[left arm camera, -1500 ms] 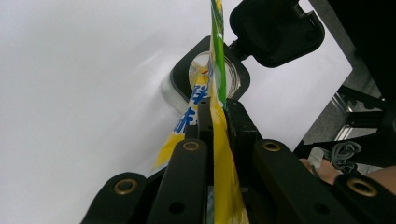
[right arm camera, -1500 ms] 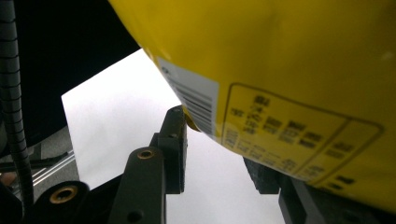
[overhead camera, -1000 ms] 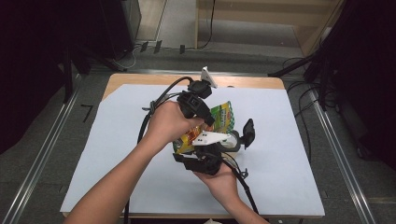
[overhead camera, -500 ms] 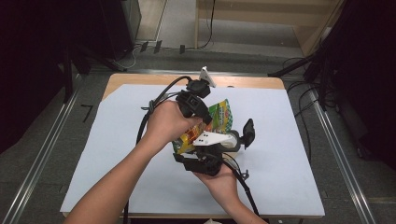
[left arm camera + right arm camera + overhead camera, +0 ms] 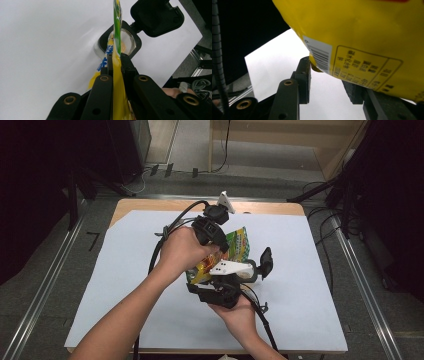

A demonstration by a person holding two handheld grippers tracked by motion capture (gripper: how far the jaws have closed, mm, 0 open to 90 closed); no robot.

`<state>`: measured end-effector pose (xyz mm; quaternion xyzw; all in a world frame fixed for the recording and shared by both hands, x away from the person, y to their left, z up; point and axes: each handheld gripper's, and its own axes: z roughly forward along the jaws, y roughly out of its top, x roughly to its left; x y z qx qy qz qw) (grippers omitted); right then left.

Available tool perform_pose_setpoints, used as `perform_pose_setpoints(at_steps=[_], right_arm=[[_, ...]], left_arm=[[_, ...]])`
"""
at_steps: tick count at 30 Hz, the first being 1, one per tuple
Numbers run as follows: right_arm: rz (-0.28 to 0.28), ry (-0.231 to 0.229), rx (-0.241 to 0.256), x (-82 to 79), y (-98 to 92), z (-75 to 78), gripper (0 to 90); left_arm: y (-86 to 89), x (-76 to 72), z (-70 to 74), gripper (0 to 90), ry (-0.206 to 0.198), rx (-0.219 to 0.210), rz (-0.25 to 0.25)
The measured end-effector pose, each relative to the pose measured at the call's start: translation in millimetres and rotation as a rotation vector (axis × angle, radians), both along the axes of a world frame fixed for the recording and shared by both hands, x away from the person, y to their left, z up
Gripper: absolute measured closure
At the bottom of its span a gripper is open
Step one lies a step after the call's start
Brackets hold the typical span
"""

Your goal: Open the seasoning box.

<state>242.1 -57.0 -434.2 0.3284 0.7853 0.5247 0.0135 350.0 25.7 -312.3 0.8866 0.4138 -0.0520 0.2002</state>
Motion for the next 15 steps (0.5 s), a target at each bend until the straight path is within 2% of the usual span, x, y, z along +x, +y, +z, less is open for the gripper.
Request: perform_pose_setpoints(at_steps=[10,15], right_arm=[[0.002,0.004,-0.008,-0.1,0.3,1.6,61.5],[0.004,-0.008,-0.020,-1.0,1.6,2.9,60.8]], left_arm=[[1.6,1.6,-0.6,89.7,0.007,-0.011,0.000],[3.6,4.0,-0.7,89.6,0.020,-0.016,0.003]])
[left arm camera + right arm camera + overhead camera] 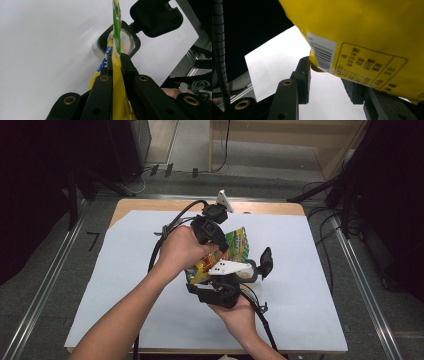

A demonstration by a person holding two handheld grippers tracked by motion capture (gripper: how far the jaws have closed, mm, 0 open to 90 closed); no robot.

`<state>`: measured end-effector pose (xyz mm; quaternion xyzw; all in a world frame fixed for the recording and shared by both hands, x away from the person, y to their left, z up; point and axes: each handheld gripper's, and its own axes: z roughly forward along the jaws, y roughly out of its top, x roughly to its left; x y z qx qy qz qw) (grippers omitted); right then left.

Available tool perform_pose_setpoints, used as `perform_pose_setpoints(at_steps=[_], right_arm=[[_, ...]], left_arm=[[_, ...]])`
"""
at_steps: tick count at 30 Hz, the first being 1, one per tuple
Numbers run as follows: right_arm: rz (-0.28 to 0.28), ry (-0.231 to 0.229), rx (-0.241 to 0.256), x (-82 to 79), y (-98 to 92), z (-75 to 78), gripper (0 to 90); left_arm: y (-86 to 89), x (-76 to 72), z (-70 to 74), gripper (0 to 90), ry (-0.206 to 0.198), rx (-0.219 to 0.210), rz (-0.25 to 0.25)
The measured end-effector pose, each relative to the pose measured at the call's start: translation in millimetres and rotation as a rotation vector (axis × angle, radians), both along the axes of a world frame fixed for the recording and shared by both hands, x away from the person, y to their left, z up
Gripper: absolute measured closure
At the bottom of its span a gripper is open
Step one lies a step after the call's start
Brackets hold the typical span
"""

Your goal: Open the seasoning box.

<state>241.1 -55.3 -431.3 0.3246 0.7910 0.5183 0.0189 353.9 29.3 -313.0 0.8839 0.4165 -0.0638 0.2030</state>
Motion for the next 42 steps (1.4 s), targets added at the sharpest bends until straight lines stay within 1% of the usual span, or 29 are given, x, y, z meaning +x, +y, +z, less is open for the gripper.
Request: perform_pose_setpoints(at_steps=[2,5,7,12,17,19,20,24,32,42], right_arm=[[0.001,-0.007,-0.010,-0.6,0.2,0.9,60.0],[-0.002,-0.011,-0.011,-1.6,1.5,1.6,58.5],[-0.003,-0.017,-0.016,-1.8,1.2,1.8,60.4],[0.001,-0.021,-0.015,-1.3,0.9,1.1,61.4],[-0.005,-0.016,-0.004,-1.2,0.6,0.5,61.8],[-0.008,-0.009,0.004,-1.5,0.2,0.3,62.7],[-0.007,-0.004,0.017,-1.4,0.2,-0.4,63.5],[-0.006,-0.002,0.019,-1.7,0.0,-1.1,65.4],[-0.007,-0.020,0.008,-3.8,1.9,-0.9,66.4],[-0.006,-0.028,-0.011,-4.1,2.3,-1.9,66.6]], left_arm=[[0.4,0.7,-0.2,89.5,0.002,-0.005,0.002],[0.7,1.3,-0.2,89.5,0.005,-0.006,0.006],[0.8,1.3,-0.1,89.5,0.003,-0.003,0.007],[0.7,0.5,0.1,89.5,-0.010,0.009,0.006],[-1.3,-2.1,1.2,89.5,-0.032,0.019,0.000],[-2.4,-3.2,1.5,89.6,-0.036,0.018,-0.003],[-3.0,-3.6,1.9,89.7,-0.036,0.024,-0.006],[-3.0,-4.2,2.9,89.7,-0.041,0.019,-0.003],[0.1,-3.5,3.1,89.7,-0.028,0.002,-0.007],[-1.0,-3.9,1.5,89.6,-0.026,0.006,-0.018]])
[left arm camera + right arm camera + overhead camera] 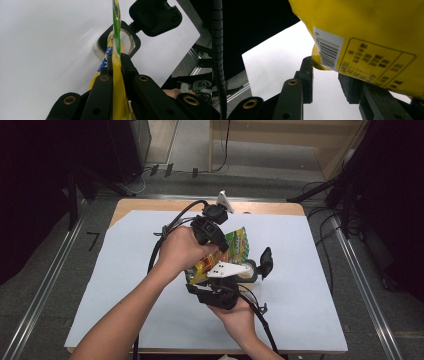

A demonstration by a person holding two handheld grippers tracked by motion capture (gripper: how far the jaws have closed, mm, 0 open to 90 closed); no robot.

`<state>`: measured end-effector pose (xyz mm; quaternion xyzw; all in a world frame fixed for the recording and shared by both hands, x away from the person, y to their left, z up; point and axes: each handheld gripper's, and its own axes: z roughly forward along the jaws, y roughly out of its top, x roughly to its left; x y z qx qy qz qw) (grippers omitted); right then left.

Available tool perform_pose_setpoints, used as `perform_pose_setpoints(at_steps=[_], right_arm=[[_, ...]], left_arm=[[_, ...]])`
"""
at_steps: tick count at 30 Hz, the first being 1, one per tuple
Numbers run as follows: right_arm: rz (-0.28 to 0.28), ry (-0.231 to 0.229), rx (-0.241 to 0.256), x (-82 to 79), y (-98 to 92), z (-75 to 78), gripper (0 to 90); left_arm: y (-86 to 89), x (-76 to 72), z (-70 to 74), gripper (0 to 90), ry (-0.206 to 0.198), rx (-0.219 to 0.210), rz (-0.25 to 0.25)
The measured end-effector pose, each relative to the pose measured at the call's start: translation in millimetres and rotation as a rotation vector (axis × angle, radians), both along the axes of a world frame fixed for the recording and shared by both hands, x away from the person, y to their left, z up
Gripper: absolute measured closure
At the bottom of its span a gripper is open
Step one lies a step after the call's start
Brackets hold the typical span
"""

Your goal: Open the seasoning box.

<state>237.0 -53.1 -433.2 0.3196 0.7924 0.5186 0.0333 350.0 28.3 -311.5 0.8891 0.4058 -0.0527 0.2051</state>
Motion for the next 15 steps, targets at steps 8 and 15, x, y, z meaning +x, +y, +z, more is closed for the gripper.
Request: perform_pose_setpoints(at_steps=[8,15], right_arm=[[0.001,0.001,0.001,-0.2,-0.4,1.0,66.6],[0.002,0.003,0.000,0.1,-0.8,1.2,66.6]], left_arm=[[0.0,0.9,-0.6,89.6,0.003,-0.009,0.001],[0.0,1.7,-1.0,89.6,0.006,-0.011,-0.002]])
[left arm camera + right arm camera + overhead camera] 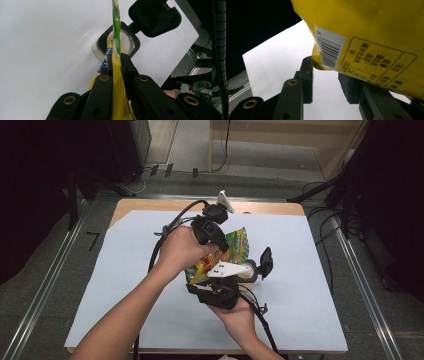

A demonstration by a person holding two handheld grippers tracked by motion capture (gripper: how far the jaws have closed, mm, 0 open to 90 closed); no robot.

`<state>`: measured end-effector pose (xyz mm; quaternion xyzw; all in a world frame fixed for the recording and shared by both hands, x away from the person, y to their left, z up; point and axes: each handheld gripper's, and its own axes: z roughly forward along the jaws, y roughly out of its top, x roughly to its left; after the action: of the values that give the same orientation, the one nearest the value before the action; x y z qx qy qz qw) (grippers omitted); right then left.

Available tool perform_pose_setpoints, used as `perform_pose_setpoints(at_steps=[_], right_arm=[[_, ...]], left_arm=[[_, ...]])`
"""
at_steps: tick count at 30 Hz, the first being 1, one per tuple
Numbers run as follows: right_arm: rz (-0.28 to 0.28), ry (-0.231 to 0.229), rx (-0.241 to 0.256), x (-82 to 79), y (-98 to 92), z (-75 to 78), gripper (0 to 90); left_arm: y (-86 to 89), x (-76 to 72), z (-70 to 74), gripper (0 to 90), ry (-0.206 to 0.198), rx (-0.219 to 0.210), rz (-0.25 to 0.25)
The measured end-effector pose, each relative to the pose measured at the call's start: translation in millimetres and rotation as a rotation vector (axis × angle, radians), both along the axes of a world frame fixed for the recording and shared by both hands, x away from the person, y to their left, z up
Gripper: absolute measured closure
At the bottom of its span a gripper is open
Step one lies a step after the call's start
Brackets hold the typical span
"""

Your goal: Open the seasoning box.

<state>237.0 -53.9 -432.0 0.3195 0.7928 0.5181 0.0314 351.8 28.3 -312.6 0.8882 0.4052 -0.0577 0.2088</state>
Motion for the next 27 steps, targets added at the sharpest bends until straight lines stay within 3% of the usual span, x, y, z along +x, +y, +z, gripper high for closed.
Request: perform_pose_setpoints(at_steps=[27], right_arm=[[0.000,0.004,0.004,-0.3,-0.9,2.2,66.6]], left_arm=[[-1.2,1.2,0.1,89.3,0.002,-0.006,-0.010]])
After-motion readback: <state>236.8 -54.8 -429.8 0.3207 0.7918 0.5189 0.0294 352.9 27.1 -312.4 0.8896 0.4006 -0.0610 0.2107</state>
